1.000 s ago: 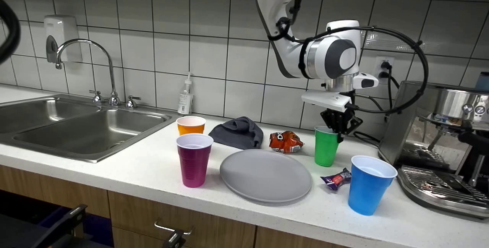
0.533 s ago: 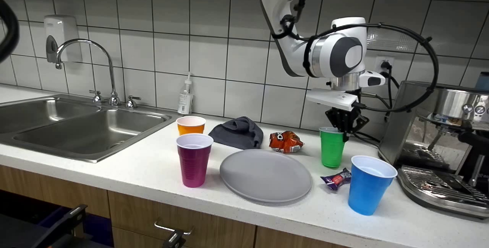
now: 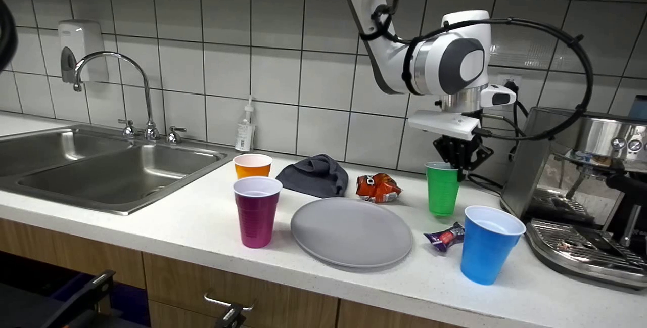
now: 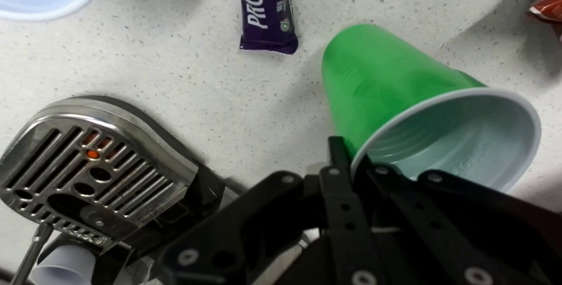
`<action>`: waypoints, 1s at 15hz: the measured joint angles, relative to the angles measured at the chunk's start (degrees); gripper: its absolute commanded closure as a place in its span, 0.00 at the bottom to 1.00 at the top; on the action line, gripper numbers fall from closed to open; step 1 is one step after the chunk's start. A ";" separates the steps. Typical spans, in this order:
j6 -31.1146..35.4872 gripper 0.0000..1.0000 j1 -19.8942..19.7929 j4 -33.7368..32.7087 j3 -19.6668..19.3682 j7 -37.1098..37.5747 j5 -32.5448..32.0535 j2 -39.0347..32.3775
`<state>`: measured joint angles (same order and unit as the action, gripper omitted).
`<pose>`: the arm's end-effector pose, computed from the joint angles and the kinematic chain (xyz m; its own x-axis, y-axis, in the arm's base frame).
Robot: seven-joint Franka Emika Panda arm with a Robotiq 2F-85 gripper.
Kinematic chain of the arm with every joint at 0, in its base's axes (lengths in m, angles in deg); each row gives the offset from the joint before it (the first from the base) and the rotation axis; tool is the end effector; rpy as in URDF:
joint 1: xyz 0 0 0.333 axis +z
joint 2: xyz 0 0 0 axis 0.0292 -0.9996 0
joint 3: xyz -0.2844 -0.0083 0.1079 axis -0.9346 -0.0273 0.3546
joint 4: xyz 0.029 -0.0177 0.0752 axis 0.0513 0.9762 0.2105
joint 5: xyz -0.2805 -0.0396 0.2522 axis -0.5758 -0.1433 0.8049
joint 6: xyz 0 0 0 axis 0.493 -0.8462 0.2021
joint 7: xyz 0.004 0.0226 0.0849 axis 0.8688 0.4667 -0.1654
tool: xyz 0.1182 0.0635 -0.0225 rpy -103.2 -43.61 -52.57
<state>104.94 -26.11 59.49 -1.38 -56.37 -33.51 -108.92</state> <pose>0.5665 -0.4276 0.2290 0.7226 -0.6130 0.3195 -0.6611 -0.7479 0.0603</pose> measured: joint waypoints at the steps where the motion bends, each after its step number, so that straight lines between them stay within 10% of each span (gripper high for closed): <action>1: 0.40 0.99 0.00 1.04 0.20 -0.28 0.00 0.75; 15: 5.61 0.99 0.27 18.20 2.60 -6.00 0.01 13.04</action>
<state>110.55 -25.84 77.68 1.22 -62.38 -33.51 -95.88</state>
